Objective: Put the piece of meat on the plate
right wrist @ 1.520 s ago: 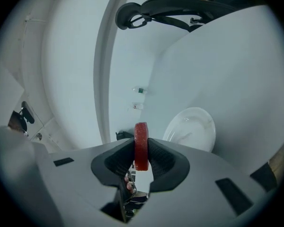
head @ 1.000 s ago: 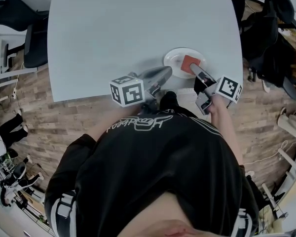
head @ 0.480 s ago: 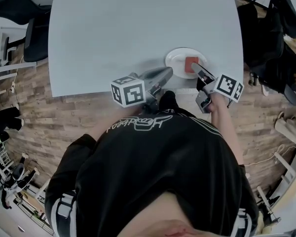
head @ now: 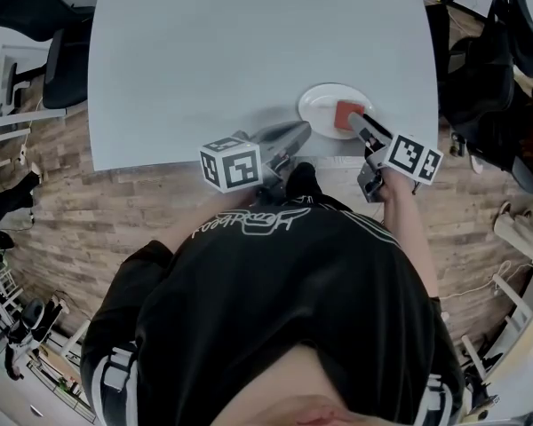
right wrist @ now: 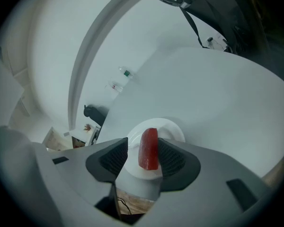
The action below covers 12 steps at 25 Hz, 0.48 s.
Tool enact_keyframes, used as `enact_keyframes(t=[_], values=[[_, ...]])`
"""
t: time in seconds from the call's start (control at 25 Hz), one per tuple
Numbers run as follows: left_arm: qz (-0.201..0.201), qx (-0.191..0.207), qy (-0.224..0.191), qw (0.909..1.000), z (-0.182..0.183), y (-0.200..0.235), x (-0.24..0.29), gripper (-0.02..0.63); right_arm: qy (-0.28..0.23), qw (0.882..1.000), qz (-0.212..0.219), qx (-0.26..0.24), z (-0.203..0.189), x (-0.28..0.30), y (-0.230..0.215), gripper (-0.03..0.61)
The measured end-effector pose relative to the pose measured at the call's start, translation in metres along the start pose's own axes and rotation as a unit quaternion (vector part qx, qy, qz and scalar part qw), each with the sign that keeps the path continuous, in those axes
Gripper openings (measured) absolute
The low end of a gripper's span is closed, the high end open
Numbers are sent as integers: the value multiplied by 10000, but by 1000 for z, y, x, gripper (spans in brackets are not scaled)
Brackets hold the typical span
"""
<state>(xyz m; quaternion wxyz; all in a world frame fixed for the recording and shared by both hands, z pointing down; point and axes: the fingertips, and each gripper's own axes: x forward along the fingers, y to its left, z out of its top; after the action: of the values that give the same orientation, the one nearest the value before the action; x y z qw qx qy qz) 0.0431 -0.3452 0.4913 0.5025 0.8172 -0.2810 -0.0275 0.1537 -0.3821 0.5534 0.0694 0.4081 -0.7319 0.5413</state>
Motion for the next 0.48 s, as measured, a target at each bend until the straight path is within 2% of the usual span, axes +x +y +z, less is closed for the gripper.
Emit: enact_keyframes(t=[0.28,0.48], values=[[-3,7,37,10000,3,2,-5,8,-30,9969,-508,-607,-1,-2,-9,190],[-30,91,69,9999,2,-3,-14,8,-366,9941,-385,-950,4,-10,5,190]])
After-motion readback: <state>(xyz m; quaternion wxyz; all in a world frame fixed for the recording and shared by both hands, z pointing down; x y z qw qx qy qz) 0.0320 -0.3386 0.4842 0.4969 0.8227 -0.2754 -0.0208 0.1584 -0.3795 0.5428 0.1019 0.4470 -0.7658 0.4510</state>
